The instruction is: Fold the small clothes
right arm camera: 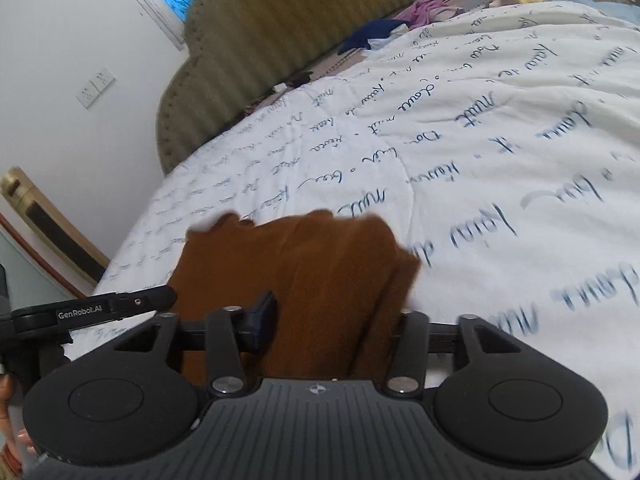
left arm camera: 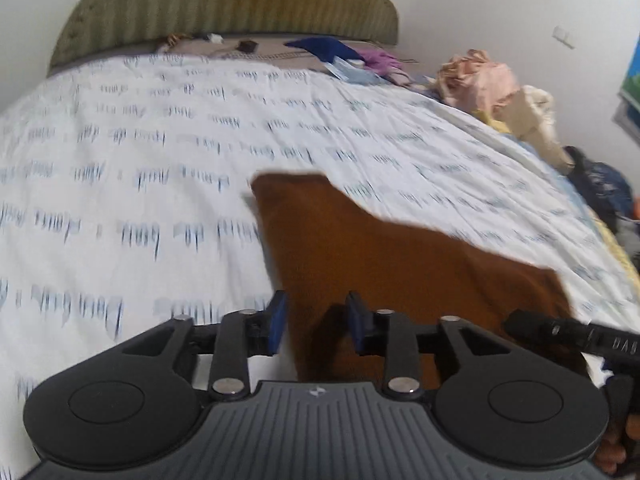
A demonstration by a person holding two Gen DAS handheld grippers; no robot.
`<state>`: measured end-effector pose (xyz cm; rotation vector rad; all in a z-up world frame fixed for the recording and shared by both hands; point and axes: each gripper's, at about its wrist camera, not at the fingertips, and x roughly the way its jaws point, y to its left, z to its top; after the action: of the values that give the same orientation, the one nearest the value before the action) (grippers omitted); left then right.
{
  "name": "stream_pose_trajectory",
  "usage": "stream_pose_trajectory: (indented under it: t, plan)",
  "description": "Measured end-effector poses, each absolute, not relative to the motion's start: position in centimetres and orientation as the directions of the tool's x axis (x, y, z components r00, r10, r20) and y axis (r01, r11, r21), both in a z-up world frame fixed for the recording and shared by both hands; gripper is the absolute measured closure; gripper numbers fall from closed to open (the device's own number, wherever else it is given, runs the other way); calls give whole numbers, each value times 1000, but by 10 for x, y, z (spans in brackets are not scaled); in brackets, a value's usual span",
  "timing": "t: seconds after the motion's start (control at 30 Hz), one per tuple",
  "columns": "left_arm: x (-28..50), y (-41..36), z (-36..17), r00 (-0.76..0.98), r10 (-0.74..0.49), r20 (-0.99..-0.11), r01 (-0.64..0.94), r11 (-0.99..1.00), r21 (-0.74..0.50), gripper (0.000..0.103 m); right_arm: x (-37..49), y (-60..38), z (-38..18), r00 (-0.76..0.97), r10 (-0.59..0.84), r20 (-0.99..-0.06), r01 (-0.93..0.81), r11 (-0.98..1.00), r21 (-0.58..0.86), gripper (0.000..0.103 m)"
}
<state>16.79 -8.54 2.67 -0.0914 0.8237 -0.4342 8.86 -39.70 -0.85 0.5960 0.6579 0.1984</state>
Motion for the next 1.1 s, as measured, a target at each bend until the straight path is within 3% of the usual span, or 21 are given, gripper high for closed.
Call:
stream_pose_trajectory:
  t: [0.03,0.07,0.13,0.2,0.3,0.4,0.5,0.6,0.77,1.1]
  plan:
    - [155,-79,25,587,-423,-690,341,903,-262,49,76,-399,-7,781,363,-508,3,811,585,35]
    - [142,-76,22,580,-430,-692,344,899,-271,43,64,-400,-5,781,366,-506,-1,811,585,34]
    - [115,-74,19,584,-440,-683,366,893,-262,43,42,-396,-2,773,385,-503,-34,818,574,33]
    - [93,-81,16,626,-388,-676,370,911,-181,43,25,-384,-3,763,375,-527,-59,852,521,23]
    - [74,-95,14,705,-268,-656,350,937,-7,42,17,-367,-9,766,132,-629,64,958,279,20]
    - [53,-96,24,741,-252,-622,332,943,13,43,-6,-358,-1,803,129,-582,77,945,316,23]
    - [37,-99,25,775,-215,-594,307,950,57,43,-23,-337,-1,826,123,-551,38,962,272,7]
    - [32,-93,20,753,-185,-631,262,965,30,43,-20,-327,-14,775,45,-631,112,972,207,8]
    - [2,-80,17,761,-192,-620,228,974,-22,32,-44,-318,-6,812,44,-581,106,969,222,1]
    - [-24,-87,0,761,-165,-628,232,972,25,30,-64,-306,-11,809,7,-587,109,981,161,1]
